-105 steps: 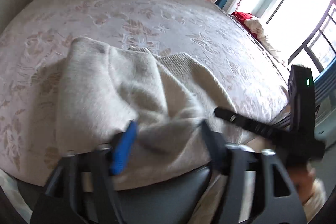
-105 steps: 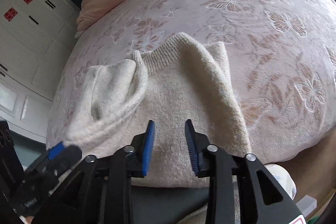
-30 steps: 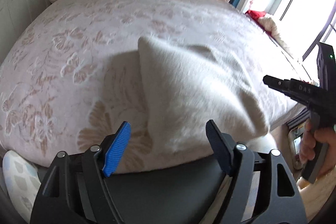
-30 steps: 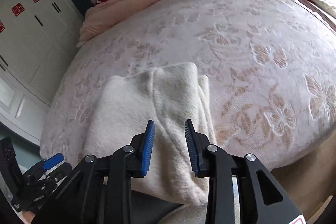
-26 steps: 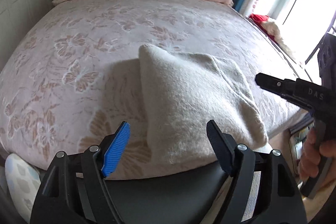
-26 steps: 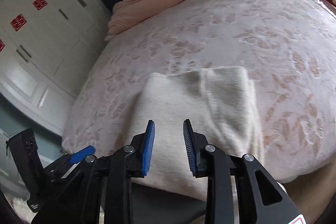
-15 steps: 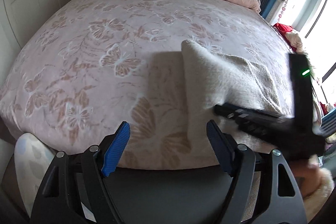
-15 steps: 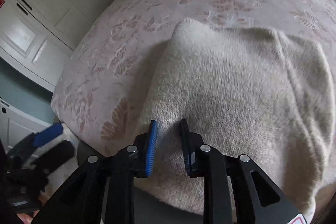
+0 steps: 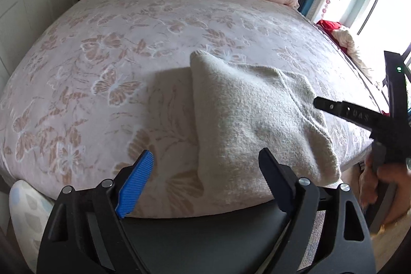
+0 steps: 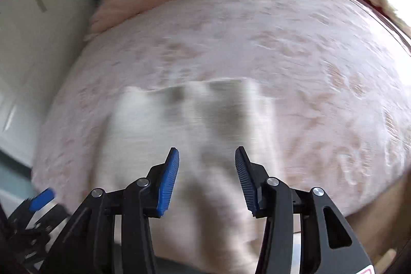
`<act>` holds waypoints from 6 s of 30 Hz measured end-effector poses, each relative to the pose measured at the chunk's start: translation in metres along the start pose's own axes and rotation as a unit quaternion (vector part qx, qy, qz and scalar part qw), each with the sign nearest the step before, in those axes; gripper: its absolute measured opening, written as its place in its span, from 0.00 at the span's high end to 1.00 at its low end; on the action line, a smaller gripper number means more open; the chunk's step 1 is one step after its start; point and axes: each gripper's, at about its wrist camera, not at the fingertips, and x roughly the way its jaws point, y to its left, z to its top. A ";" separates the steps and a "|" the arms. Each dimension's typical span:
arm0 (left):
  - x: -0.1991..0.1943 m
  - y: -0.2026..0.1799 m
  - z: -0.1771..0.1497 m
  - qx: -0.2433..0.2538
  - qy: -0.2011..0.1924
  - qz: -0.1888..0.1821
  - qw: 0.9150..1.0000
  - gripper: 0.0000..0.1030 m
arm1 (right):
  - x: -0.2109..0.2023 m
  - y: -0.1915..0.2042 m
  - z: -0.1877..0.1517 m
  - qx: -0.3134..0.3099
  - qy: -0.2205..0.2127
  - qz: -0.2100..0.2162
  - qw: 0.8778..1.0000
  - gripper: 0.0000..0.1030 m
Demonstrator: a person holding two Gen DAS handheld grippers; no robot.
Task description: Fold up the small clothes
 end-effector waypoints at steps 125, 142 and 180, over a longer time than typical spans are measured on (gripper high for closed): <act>-0.091 -0.054 0.091 0.020 -0.056 -0.174 0.983 0.54 | -0.175 0.045 -0.010 0.029 -0.159 0.111 0.981 0.63; -0.294 0.037 0.156 0.071 -0.337 -0.179 0.921 0.52 | -0.303 0.202 0.042 -0.116 -0.348 0.226 0.902 0.62; 0.058 0.295 0.072 -0.226 -0.032 -0.112 0.967 0.19 | 0.134 0.200 0.010 0.017 0.073 0.162 0.984 0.18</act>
